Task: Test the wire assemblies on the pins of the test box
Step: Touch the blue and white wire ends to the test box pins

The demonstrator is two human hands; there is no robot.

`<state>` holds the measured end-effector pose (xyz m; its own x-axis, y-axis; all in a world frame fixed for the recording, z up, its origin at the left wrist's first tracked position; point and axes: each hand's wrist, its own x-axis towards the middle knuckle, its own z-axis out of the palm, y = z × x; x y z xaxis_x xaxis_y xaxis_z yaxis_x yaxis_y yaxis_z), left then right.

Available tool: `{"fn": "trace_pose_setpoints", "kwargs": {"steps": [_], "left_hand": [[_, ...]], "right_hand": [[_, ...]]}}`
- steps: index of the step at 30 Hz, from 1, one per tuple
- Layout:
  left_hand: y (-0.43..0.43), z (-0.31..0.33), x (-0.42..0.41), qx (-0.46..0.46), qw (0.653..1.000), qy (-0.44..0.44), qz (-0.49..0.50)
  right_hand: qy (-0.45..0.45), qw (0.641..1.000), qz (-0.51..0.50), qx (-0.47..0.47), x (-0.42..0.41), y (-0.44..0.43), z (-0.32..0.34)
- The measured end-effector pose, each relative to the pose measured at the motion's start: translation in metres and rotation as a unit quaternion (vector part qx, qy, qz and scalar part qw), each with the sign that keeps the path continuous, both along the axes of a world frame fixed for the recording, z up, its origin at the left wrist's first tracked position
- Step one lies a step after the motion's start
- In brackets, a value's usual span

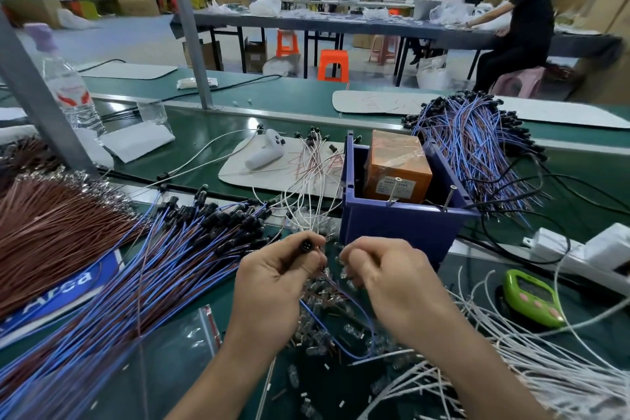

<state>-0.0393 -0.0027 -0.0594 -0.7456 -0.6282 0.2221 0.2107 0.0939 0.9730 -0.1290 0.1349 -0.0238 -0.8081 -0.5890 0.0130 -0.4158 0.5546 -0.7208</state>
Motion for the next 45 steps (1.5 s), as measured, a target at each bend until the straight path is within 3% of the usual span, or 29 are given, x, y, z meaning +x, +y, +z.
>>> {"fn": "trace_pose_setpoints", "kwargs": {"steps": [3,5,14,17,23,26,31,45], "left_hand": [[-0.003,-0.001,-0.001,-0.003,1.0,-0.009,-0.001],[-0.006,-0.001,-0.001,-0.009,1.0,-0.013,0.001],[-0.014,-0.004,0.0,0.022,0.999,-0.031,0.036],[-0.013,-0.006,-0.001,0.02,0.998,-0.042,0.034],[-0.014,-0.011,-0.003,0.005,0.999,-0.043,0.009],[-0.014,-0.012,-0.004,-0.001,0.999,-0.043,0.008],[-0.013,-0.013,-0.004,-0.022,0.998,-0.051,0.004],[-0.01,-0.01,-0.001,-0.011,0.999,-0.034,-0.034]], "right_hand": [[-0.004,0.977,0.06,0.202,-0.002,-0.004,0.001],[-0.009,0.955,0.104,0.278,-0.001,-0.006,0.002],[0.066,0.962,0.072,0.257,-0.001,-0.003,-0.015],[0.075,0.972,0.065,0.211,-0.003,0.0,-0.015],[0.039,0.998,0.045,0.004,-0.003,0.007,0.0],[0.015,0.995,0.066,-0.075,-0.004,0.01,0.008],[-0.107,0.969,0.076,-0.209,-0.005,0.006,0.014],[-0.057,0.979,0.044,-0.192,0.001,0.005,0.011]]}}
